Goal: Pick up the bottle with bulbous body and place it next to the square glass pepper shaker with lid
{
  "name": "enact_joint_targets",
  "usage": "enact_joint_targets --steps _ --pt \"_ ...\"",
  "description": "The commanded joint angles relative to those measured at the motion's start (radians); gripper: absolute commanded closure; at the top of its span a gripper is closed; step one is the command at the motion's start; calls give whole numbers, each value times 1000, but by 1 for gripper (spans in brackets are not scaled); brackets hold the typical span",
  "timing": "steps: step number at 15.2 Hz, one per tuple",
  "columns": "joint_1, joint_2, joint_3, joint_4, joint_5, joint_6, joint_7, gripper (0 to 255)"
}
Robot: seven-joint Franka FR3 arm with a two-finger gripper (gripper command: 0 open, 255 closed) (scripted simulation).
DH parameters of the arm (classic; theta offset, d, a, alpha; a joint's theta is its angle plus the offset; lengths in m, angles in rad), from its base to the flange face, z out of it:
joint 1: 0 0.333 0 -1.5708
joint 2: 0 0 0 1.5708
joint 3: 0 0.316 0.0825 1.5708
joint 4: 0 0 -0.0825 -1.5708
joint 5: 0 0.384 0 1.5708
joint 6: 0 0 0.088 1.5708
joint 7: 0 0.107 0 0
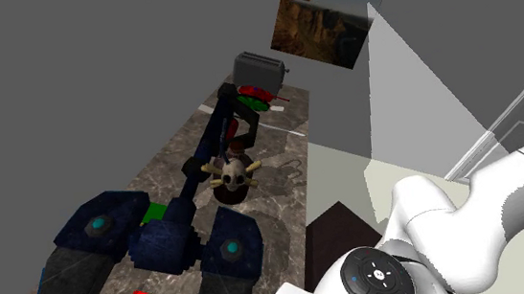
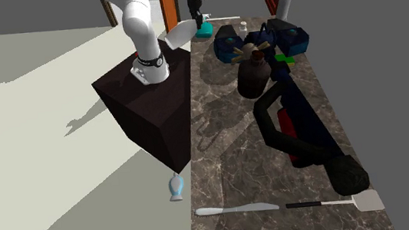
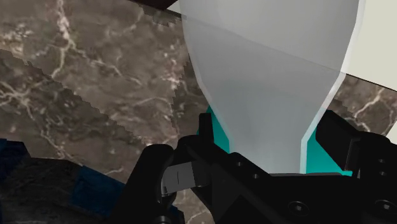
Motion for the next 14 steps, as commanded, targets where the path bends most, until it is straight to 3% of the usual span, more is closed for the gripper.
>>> enact_joint_targets --steps 1,14 --pt "5 -20 -10 2 -3 -24 1 255" --pt "35 -226 -127 67 -72 -295 30 255"
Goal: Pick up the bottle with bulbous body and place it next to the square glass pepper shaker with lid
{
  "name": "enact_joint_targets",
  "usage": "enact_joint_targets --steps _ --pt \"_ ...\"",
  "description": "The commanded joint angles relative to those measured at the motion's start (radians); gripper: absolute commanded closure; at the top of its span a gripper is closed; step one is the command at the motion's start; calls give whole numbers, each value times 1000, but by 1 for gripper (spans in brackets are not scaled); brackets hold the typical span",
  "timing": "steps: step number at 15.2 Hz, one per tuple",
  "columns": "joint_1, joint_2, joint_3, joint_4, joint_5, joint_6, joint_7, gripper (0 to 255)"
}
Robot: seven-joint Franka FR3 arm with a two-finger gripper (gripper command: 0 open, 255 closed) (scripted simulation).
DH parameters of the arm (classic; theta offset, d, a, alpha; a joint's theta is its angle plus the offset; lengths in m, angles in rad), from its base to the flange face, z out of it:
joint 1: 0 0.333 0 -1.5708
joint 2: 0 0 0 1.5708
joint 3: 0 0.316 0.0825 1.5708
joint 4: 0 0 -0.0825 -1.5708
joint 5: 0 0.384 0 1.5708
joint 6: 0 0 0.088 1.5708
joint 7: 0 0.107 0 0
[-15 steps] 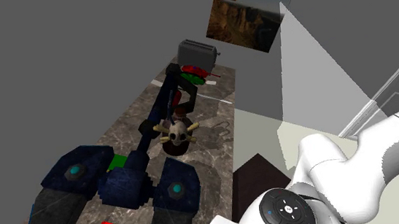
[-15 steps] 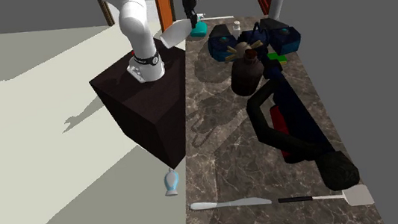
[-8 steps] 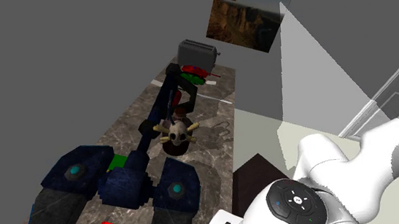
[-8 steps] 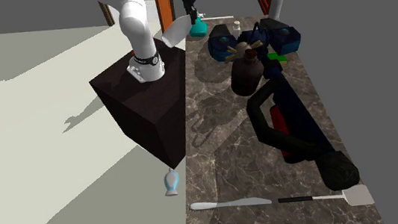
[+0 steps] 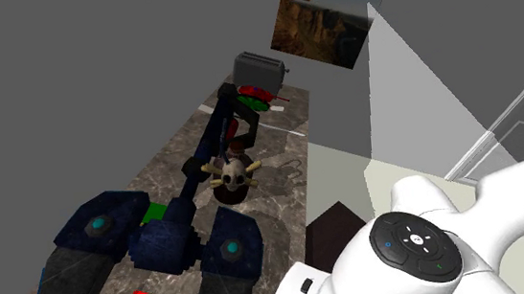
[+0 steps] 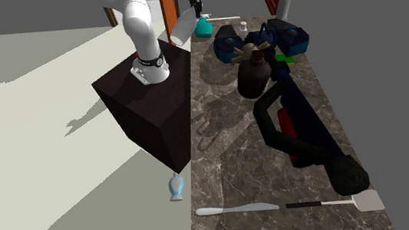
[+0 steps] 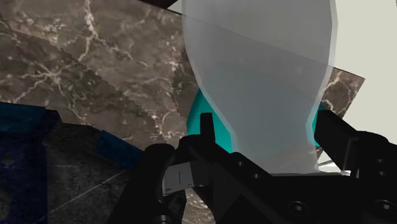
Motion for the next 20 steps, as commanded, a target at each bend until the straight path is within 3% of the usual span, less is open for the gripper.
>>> enact_joint_targets --steps 1,20 --pt "2 -29 -21 11 -13 -42 3 255" --pt "-12 -155 -152 187 -126 -341 41 255"
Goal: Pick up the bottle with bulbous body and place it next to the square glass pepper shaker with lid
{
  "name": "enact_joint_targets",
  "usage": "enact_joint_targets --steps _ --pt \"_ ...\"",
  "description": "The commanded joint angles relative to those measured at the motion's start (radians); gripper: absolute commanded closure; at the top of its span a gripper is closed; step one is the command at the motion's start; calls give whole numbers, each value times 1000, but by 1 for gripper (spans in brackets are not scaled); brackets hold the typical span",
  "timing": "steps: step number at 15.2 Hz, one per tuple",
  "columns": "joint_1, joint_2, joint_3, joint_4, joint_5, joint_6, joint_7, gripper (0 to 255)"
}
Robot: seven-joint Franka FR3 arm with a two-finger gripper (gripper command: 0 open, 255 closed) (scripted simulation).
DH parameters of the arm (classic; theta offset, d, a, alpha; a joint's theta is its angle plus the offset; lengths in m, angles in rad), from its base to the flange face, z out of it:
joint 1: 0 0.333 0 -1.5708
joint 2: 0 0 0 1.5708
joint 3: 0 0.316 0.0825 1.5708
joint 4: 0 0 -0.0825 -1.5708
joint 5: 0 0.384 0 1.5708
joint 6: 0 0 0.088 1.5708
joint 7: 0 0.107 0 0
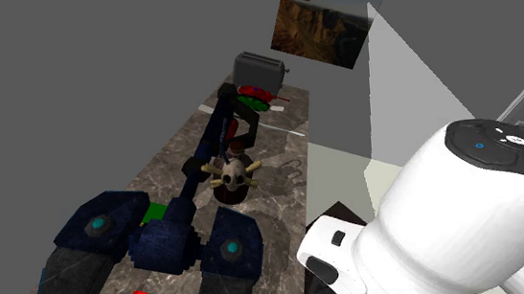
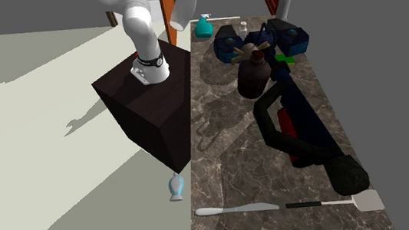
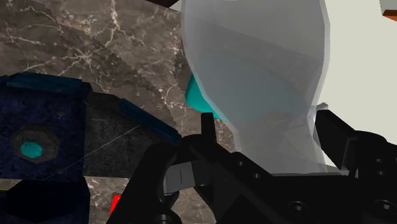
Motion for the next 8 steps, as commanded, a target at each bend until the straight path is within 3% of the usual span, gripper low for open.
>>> enact_joint_targets --steps 1,8 --pt "-2 -7 -12 21 -10 -29 4 255" --pt "-12 -16 -49 105 -44 -121 16 255"
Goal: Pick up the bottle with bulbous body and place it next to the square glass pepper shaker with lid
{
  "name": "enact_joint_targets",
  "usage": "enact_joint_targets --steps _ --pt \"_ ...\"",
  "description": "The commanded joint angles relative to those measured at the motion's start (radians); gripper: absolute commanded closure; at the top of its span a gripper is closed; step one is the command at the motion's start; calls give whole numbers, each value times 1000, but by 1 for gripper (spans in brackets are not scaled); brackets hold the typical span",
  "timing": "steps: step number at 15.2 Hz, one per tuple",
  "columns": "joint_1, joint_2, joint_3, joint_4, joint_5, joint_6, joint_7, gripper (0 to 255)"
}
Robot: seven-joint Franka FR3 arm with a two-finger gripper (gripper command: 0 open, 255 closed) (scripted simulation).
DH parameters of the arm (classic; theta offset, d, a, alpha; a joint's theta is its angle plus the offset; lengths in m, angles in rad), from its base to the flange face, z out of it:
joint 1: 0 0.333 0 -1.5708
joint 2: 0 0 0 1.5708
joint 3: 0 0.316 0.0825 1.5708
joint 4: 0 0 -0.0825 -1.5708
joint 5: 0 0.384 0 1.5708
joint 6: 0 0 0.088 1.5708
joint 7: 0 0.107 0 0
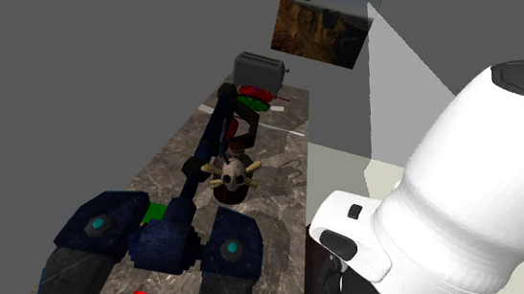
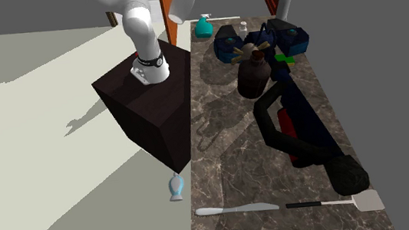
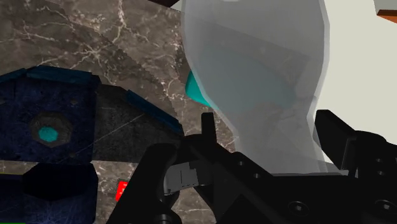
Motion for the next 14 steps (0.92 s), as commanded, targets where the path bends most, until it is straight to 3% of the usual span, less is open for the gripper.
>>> enact_joint_targets --steps 1,3,14 --pt "-2 -1 -8 28 -8 -28 7 255" --pt "-5 0 -17 53 -17 -52 10 255" --pt "-195 467 97 417 -171 57 45 255"
